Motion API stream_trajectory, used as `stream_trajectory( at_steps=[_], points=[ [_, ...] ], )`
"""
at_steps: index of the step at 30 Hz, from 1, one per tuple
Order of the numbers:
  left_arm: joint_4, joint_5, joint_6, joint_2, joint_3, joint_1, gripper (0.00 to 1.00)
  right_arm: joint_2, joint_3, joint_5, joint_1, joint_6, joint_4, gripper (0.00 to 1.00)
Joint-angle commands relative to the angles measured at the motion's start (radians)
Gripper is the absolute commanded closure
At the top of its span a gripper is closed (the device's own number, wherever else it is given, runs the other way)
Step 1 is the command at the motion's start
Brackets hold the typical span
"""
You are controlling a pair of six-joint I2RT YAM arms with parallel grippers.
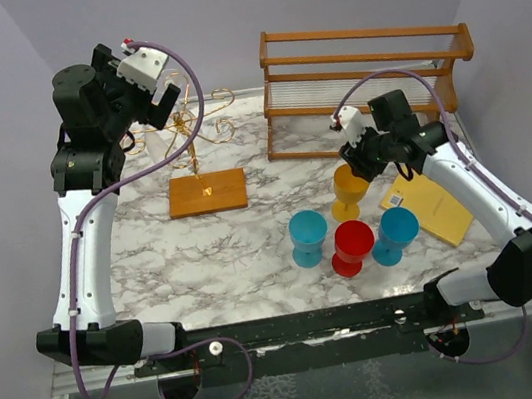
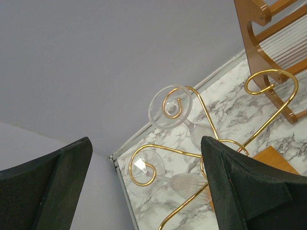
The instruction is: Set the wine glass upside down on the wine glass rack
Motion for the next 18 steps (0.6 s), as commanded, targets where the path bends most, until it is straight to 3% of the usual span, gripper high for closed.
stream_trajectory(
  at_steps=[1, 10, 18],
  points=[
    [0.026, 0.05, -0.029, -0.029, 0.001, -0.003, 0.01, 0.07, 0.052, 0.04, -0.003, 0.021, -0.001, 0.62],
    [0.023, 0.082, -0.073, -0.023, 0.006, -0.002, 0.01, 0.121, 0.097, -0.019, -0.003, -0.017, -0.001, 0.98],
    [0.018, 0.067, -0.223, -0.022, 0.039, -0.002, 0.01, 0.085, 0.266, -0.088, -0.004, -0.035, 0.003, 0.98]
  ],
)
